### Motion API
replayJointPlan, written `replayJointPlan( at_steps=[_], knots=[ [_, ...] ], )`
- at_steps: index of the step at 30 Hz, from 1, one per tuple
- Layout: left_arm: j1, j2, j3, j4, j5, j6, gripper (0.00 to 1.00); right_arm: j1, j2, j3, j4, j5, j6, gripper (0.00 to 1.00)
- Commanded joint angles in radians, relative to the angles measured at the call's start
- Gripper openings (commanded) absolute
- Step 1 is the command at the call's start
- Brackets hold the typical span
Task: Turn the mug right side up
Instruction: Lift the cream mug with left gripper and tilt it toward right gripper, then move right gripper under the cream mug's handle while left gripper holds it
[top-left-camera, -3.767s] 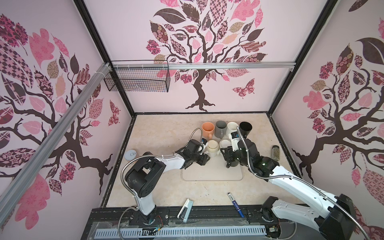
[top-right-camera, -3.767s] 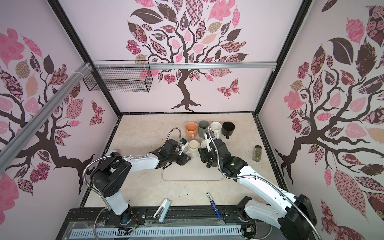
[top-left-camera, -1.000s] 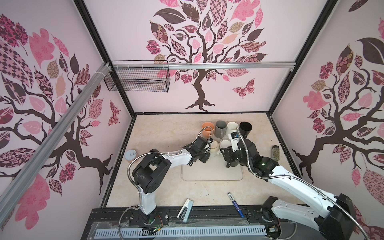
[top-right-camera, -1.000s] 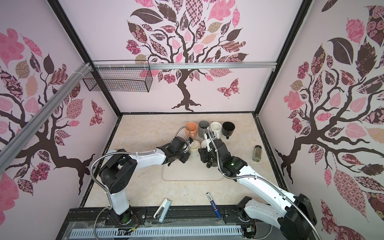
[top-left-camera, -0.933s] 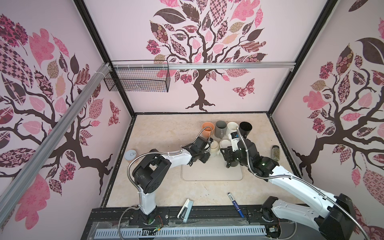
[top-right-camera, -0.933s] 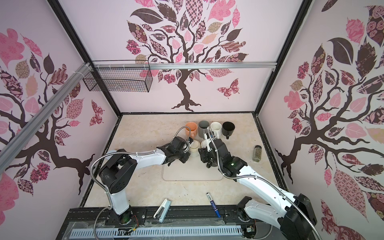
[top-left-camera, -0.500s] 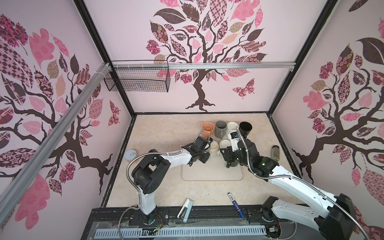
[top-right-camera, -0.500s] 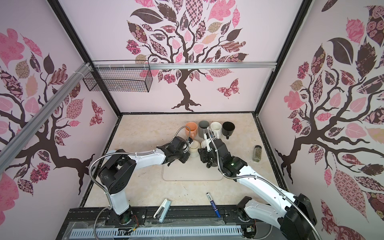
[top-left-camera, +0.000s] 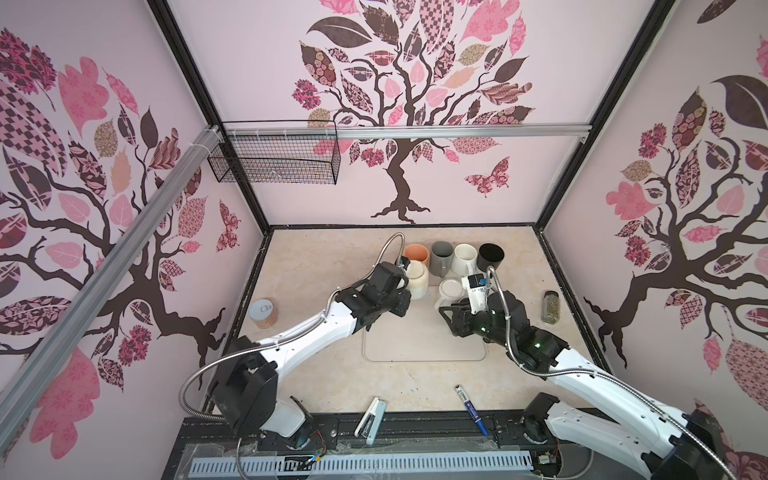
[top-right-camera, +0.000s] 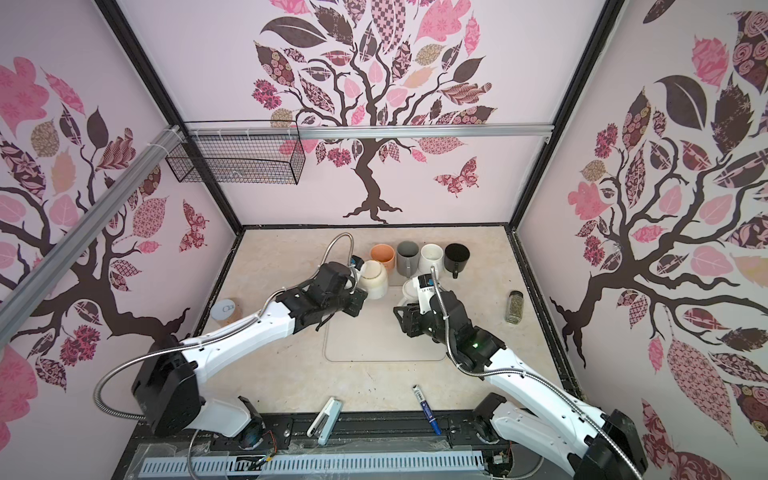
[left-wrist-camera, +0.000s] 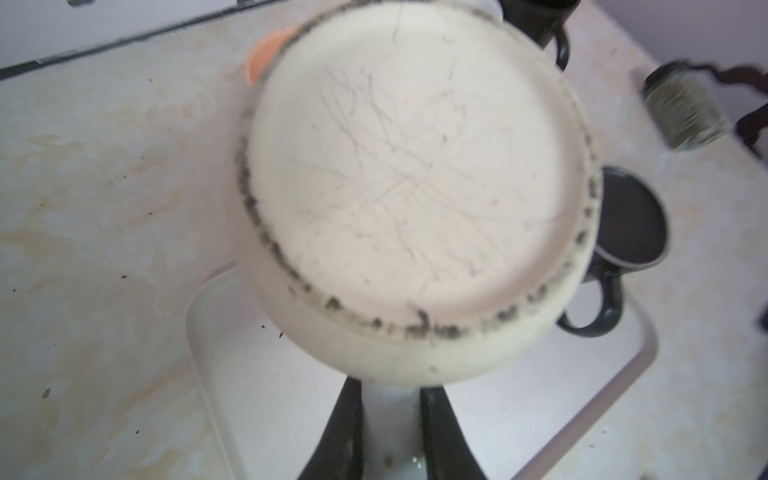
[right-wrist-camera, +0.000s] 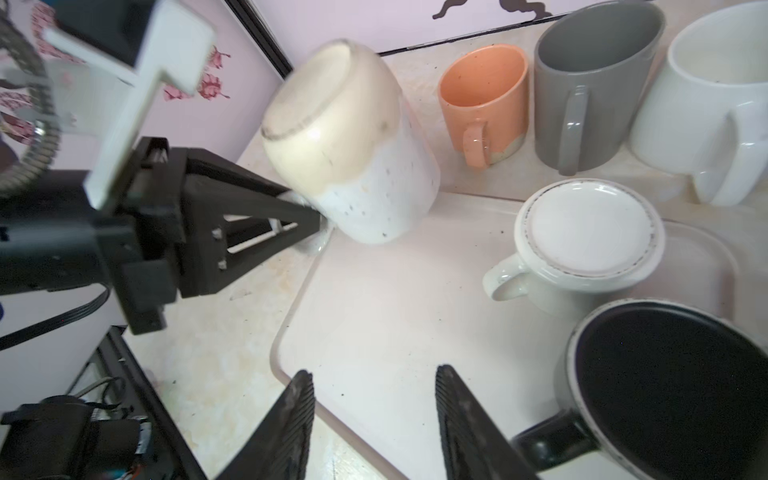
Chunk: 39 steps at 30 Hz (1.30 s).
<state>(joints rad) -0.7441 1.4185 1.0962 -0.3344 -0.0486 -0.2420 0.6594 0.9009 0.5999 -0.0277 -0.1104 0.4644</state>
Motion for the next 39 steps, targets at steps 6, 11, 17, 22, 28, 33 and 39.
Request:
replayJointPlan(
  at_steps=[6, 11, 17, 22, 28, 33, 39],
  knots=[
    [0.007, -0.245, -0.135, 0.439, 0.190, -0.355, 0.00, -0.002, -0.060, -0.168, 0.504, -0.194, 0.304, 0.52],
    [0.009, -0.349, -0.238, 0.637, 0.217, -0.542, 0.00, -0.002, -0.064, -0.227, 0.736, -0.181, 0.368, 0.53],
    [0.010, -0.398, -0.328, 0.863, 0.231, -0.685, 0.00, -0.002, -0.015, -0.276, 1.048, -0.178, 0.473, 0.54],
    [0.022, -0.400, -0.384, 1.004, 0.252, -0.730, 0.00, -0.006, 0.095, -0.257, 1.241, -0.223, 0.575, 0.56],
    [0.034, -0.376, -0.404, 1.096, 0.308, -0.763, 0.00, -0.039, 0.286, -0.212, 1.498, -0.287, 0.749, 0.52],
    [0.041, -0.357, -0.417, 1.149, 0.327, -0.798, 0.00, -0.045, 0.399, -0.161, 1.631, -0.320, 0.803, 0.47],
    [0.048, -0.337, -0.416, 1.160, 0.342, -0.811, 0.00, -0.045, 0.393, -0.126, 1.589, -0.352, 0.768, 0.47]
  ],
)
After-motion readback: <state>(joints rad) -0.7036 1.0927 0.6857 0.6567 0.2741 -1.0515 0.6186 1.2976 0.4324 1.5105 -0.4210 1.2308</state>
